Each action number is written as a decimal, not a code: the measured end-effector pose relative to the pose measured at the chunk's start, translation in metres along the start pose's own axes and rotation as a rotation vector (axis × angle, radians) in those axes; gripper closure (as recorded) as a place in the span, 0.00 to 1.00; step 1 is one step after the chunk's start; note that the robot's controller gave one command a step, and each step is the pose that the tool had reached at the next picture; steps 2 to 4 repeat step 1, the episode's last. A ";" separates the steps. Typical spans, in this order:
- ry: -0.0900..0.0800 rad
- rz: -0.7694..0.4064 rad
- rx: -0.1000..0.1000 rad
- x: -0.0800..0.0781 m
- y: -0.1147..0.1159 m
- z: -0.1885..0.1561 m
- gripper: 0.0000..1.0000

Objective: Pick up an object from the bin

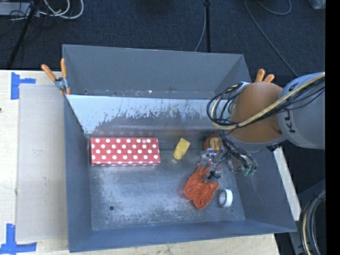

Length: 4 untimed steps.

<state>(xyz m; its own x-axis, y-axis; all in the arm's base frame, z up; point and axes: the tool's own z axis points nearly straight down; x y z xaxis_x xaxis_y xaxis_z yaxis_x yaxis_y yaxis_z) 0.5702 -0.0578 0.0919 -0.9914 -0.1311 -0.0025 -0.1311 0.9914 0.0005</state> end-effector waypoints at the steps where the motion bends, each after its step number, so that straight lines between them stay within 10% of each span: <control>1: -0.001 -0.056 -0.001 -0.015 -0.011 -0.109 1.00; 4: -0.001 -0.056 -0.001 -0.015 -0.011 -0.109 1.00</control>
Offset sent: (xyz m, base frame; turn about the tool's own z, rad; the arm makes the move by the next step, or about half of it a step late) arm 0.0000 0.0000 0.0000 0.0000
